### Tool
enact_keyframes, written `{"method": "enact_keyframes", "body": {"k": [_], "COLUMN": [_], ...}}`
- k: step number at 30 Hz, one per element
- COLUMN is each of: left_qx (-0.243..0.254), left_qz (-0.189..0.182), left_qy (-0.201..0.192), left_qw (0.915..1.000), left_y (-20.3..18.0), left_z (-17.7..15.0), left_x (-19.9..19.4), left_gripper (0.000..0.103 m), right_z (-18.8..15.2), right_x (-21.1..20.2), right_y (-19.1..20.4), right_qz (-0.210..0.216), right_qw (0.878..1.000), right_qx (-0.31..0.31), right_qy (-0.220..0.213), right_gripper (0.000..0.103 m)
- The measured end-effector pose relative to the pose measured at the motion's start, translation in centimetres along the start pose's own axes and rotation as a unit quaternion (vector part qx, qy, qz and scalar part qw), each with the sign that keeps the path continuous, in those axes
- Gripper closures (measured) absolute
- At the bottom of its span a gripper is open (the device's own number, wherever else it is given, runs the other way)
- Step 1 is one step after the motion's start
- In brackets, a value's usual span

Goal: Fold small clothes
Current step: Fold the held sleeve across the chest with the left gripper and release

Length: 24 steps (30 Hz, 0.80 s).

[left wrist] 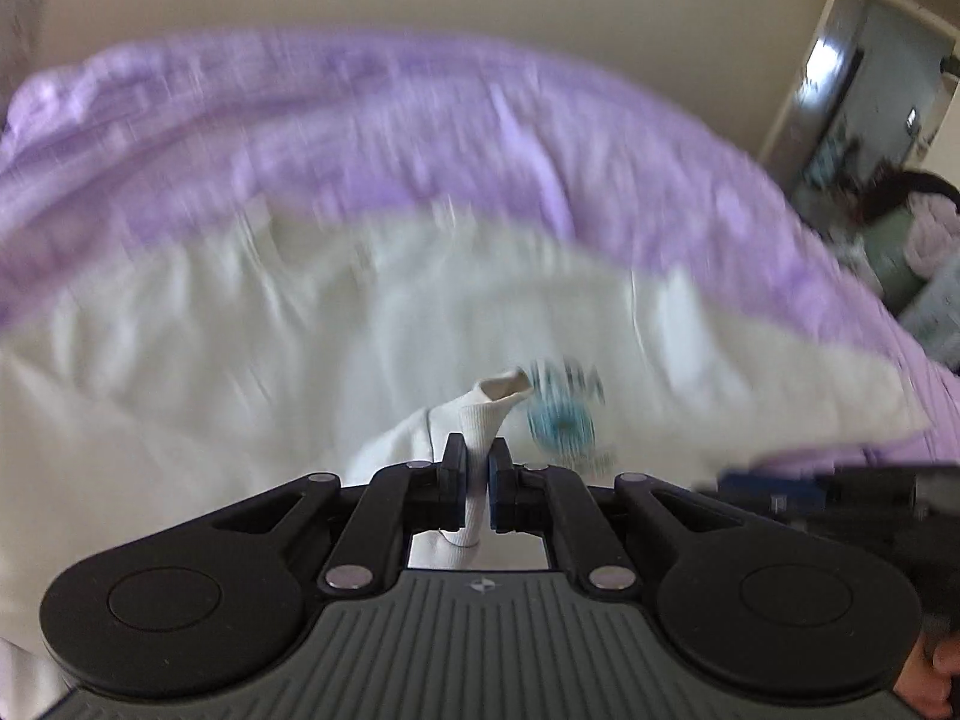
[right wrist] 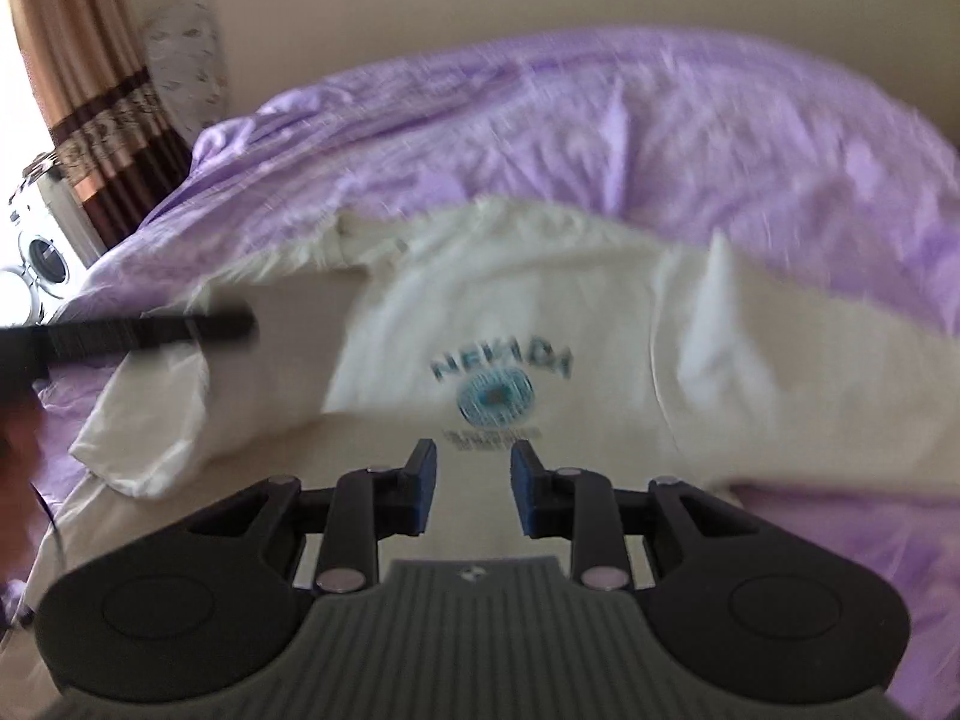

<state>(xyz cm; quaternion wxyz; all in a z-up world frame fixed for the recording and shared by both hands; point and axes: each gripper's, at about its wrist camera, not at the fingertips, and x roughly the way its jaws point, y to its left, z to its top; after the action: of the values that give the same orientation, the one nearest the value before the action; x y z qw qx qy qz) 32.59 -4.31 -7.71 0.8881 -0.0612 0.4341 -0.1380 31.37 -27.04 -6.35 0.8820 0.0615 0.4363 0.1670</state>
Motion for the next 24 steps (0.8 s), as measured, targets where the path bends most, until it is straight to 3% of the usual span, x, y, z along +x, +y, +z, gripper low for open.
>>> {"method": "enact_keyframes", "body": {"k": [2, 4, 7, 10, 15, 19, 22, 24], "left_qx": [-0.011, -0.011, -0.01, -0.004, 0.016, -0.018, -0.049, -0.069], "left_qz": [-0.029, -0.051, -0.088, -0.114, -0.027, 0.046, 0.085, 0.112], "left_qy": [0.029, 0.04, 0.044, 0.037, -0.001, -0.014, -0.021, -0.026], "left_qw": [0.9991, 0.9978, 0.9951, 0.9927, 0.9995, 0.9987, 0.995, 0.9911], "left_y": [0.8, 1.0, 1.9, 3.4, 7.3, 12.5, 16.2, 18.5], "left_z": [-0.4, -1.0, -0.8, -0.1, 0.6, 0.8, 0.4, 0.0], "left_x": [0.9, 0.9, -0.7, -2.9, -7.0, -9.8, -11.7, -12.7], "left_gripper": [0.089, 0.07, 0.053, 0.048, 0.048, 0.048, 0.048, 0.048], "right_z": [-0.4, -0.6, -0.6, -0.1, 0.7, 0.4, 0.3, 0.2], "right_x": [1.1, 2.0, 3.0, 3.7, 5.0, 7.6, 9.9, 10.9], "right_y": [-0.8, -1.4, -1.9, -2.1, -1.2, -1.0, -0.8, -0.6], "right_qz": [0.002, 0.005, 0.026, 0.063, 0.091, 0.103, 0.1, 0.108], "right_qw": [1.0, 0.999, 0.997, 0.99, 0.98, 0.97, 0.966, 0.962], "right_qx": [0.014, 0.03, 0.065, 0.115, 0.16, 0.193, 0.205, 0.214], "right_qy": [0.014, 0.027, 0.042, 0.056, 0.079, 0.106, 0.122, 0.127], "right_gripper": [0.079, 0.078, 0.076, 0.065, 0.058, 0.059, 0.064, 0.079]}}
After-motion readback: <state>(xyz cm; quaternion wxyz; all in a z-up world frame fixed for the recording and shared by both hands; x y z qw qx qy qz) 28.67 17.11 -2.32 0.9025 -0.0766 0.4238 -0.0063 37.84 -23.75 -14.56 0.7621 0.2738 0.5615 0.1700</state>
